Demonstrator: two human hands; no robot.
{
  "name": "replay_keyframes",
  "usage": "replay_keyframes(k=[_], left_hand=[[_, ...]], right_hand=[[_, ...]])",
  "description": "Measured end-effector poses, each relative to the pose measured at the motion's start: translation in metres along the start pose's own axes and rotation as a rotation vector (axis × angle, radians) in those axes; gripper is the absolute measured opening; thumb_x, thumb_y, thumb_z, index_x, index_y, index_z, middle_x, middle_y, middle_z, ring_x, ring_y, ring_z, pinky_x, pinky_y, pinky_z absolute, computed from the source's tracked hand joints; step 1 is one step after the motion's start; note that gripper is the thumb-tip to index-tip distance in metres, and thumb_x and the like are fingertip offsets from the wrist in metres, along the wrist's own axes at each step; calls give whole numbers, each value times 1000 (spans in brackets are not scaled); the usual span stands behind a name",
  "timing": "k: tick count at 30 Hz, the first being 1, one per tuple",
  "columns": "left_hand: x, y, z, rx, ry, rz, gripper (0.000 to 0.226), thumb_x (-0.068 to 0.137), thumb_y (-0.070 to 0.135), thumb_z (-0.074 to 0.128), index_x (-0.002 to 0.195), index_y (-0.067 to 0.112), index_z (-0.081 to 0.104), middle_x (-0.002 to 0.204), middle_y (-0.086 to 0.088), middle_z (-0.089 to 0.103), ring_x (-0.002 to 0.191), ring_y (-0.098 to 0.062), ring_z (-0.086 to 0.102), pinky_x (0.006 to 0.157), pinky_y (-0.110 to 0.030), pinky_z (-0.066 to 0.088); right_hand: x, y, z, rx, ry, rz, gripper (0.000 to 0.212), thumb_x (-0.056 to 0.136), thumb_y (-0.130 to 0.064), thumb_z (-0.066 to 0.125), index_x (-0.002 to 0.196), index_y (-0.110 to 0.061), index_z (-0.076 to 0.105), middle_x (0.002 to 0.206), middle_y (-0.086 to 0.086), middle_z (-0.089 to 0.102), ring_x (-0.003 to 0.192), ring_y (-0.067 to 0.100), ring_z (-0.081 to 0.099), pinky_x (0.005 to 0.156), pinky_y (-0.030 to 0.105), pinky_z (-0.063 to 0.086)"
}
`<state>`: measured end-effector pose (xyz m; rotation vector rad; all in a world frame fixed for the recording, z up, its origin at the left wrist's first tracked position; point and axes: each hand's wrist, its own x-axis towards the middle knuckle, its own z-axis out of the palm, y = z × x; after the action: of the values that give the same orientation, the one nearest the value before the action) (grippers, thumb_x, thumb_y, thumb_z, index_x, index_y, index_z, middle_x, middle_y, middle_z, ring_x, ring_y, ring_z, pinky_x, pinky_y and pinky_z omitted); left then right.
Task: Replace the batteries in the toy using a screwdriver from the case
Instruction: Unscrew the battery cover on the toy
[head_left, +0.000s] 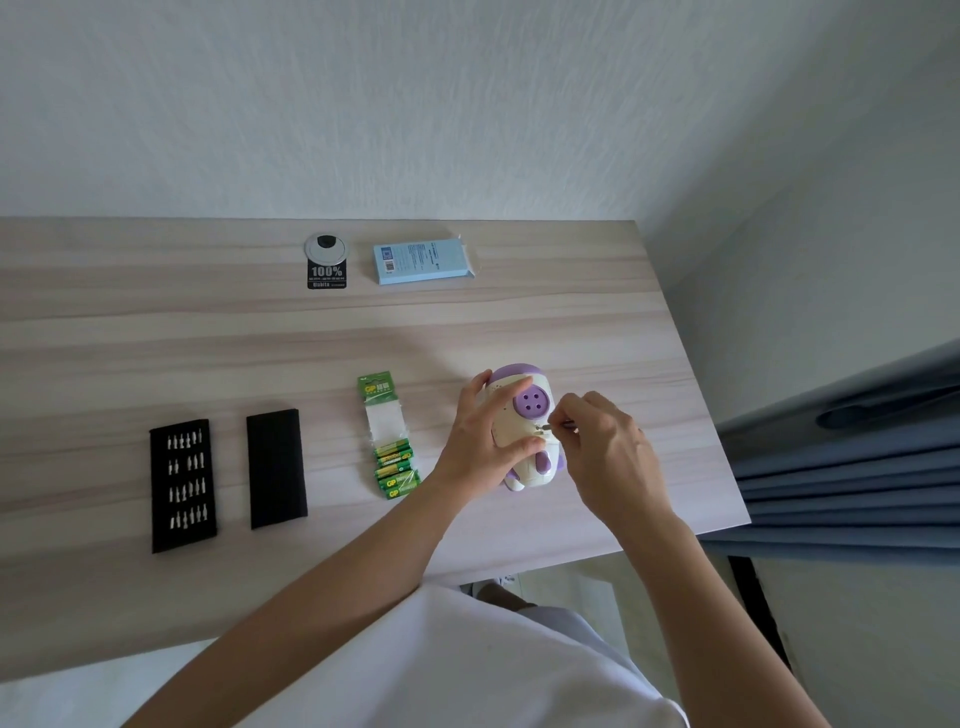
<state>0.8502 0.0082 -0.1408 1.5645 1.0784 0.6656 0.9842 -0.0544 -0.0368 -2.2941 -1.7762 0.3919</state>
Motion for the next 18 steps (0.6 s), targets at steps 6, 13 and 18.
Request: replay_keyframes(k=[6,13,18], left_hand=[[0,1,0,-6,11,-1,70,67,50,74,133,47,51,151,-5,28,146,-15,22,114,-33,34],[0,-1,0,13,-2,-9,71,74,37,81,137,43,50,153,-6,26,146,-17,22,113,-32,34],[1,-1,1,13,11,4,70,73,36,81,136,42,51,152,-6,27,145,-15,21,113,-31,33]], right_hand=[[1,-2,-3,-27,-6,109,18,96,-39,56,98,-22,59,89,-7,66,79,25,60,68,37,52],[0,1,-1,9,-23,45,8,98,-23,56,91,-21,59,85,-2,60,75,32,58,60,40,51],[0,-2,-2,23,-6,73,10,98,-31,56,100,-23,61,93,-7,62,80,26,59,66,38,52]])
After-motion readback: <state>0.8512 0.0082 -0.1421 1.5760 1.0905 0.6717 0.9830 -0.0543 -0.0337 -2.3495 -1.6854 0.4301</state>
